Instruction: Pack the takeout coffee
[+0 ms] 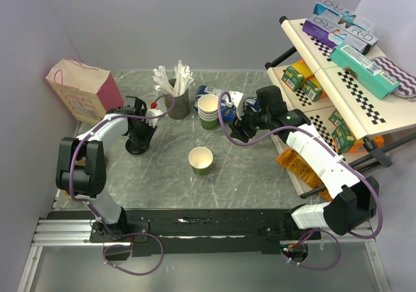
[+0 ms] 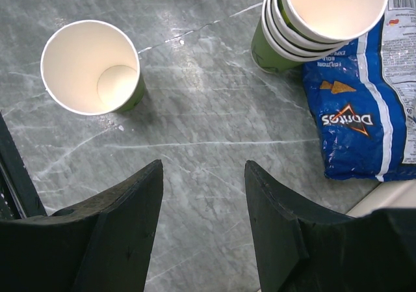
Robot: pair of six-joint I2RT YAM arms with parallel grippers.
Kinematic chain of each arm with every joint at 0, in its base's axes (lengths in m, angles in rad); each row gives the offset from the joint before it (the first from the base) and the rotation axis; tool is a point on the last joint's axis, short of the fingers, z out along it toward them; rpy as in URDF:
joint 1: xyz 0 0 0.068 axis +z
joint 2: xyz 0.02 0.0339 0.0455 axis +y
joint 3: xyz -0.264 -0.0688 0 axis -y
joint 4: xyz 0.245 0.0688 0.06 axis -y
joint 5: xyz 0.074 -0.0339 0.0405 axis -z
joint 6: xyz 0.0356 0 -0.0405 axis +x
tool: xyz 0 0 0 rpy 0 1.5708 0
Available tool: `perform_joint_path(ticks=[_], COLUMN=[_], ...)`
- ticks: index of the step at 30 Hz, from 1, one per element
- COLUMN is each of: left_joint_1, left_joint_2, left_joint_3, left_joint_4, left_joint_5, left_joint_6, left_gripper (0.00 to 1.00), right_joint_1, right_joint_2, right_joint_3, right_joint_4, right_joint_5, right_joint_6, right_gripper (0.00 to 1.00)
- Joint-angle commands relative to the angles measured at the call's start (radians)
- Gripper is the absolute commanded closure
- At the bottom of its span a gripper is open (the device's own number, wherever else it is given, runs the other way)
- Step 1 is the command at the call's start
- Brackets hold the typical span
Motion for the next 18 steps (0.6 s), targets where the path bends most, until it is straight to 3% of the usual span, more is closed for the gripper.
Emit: perform_joint_path(ticks=[1, 12, 18], left_joint_1=[-0.002, -0.002, -0.002], left_joint_2=[-0.024, -0.027, -0.03], left_joint_3=[0.031, 0.077, 0.079], left_joint_4=[0.038, 0.003, 0.018], left_joint_5=[-0.059, 0.014, -0.064], left_joint_6=[-0.046, -0.087, -0.101], left_gripper=[0.78, 0.78, 0.74], right_joint_1=[-0.003, -0.003, -0.005], right_joint_2=[0.013, 0.01, 0.013], right_joint_3=[0.03, 0.025, 0.024], right_joint_4=[0.019, 0.016, 0.019], right_joint_5=[-0.016, -0.011, -0.012], right_joint_6=[0.006, 0.004, 0.004], right_gripper=[0.4, 0.4, 0.4])
